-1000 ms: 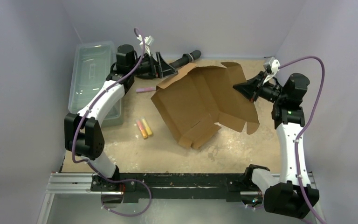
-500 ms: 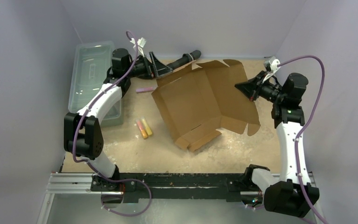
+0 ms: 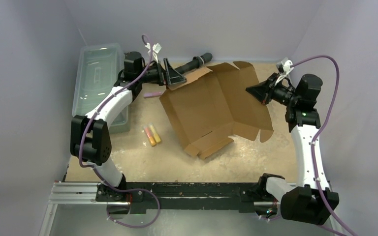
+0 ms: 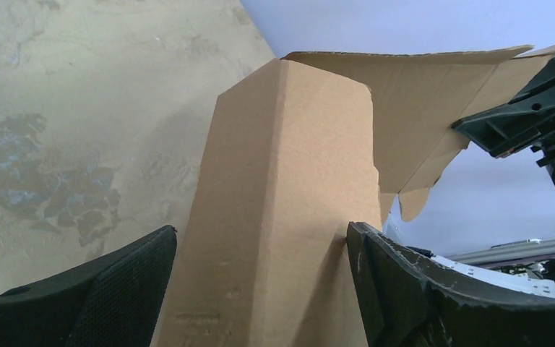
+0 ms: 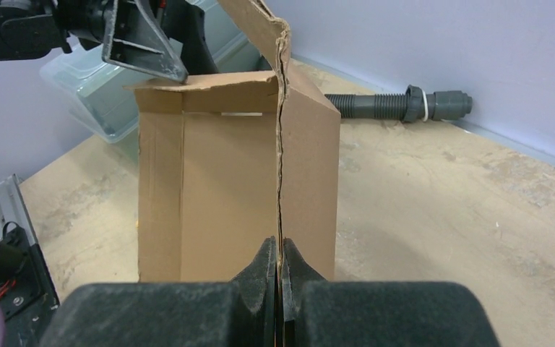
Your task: Fold the paper box
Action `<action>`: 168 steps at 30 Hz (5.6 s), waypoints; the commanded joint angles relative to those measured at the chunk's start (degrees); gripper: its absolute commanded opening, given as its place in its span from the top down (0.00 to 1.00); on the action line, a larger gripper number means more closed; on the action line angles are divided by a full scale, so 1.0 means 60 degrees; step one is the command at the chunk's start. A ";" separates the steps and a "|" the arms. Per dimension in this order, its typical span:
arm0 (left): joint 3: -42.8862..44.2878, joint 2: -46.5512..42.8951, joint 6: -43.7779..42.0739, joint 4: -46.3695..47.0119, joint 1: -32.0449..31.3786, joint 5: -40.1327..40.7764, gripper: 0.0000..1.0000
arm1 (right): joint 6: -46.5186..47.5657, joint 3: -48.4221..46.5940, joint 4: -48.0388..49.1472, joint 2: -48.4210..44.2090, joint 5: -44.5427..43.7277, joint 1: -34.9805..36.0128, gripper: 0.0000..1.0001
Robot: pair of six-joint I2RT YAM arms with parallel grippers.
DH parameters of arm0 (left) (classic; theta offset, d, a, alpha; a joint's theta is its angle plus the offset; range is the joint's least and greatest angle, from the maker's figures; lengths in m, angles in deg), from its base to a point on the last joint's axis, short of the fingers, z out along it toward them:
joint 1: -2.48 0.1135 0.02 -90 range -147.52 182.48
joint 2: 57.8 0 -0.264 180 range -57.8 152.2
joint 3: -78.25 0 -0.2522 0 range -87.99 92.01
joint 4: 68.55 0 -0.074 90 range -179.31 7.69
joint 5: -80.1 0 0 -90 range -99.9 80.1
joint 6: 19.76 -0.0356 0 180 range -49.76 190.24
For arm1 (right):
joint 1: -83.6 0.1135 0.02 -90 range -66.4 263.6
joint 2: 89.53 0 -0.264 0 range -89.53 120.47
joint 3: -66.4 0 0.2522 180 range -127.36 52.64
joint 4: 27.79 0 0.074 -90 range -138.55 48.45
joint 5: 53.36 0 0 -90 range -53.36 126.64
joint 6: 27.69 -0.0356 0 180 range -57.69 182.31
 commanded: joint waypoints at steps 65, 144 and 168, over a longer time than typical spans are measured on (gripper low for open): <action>0.1173 0.1692 -0.0257 0.1007 -0.0841 0.1476 0.11 | 0.9918 -0.5569 -0.2797 0.2095 -0.7429 0.5146 1.00; -0.2196 -0.2356 -0.6485 0.4770 -0.2642 0.3396 1.00 | 0.7424 -0.5768 -0.5972 0.2736 -0.6231 0.5574 0.80; -0.2428 -0.2566 -0.6449 0.5026 -0.2629 0.3538 1.00 | 0.7594 -0.6781 -0.6763 0.3672 -0.4527 0.4641 1.00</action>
